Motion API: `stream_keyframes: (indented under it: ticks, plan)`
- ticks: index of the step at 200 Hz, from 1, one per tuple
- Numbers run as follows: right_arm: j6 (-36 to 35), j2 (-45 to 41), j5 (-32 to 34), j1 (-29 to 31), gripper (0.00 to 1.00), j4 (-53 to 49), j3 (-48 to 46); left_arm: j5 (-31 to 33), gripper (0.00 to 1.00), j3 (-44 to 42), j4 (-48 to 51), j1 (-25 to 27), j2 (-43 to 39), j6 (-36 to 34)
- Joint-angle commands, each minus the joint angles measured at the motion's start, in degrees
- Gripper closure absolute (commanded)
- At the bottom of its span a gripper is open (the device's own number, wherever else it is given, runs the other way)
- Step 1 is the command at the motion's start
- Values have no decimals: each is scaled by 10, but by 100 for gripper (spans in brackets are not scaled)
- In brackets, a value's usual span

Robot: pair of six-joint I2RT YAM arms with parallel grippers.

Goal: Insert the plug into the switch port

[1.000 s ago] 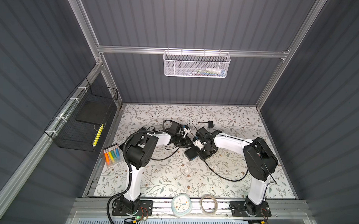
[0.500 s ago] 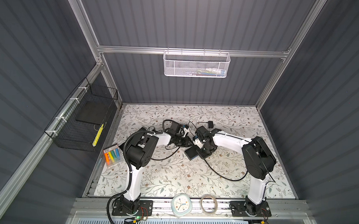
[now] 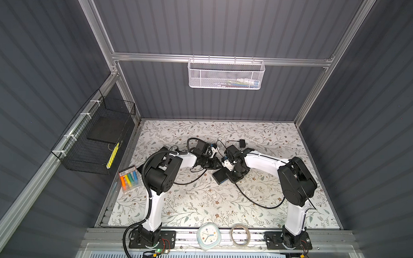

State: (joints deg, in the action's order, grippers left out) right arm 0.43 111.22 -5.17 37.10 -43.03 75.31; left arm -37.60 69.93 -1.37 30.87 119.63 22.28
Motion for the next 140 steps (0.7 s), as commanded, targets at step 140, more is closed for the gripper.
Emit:
stream_keyframes:
  ticks: [140]
  plan:
    - [-6, 2, -2, -8, 99, 204, 46, -65, 76, -36, 86, 31, 14, -10]
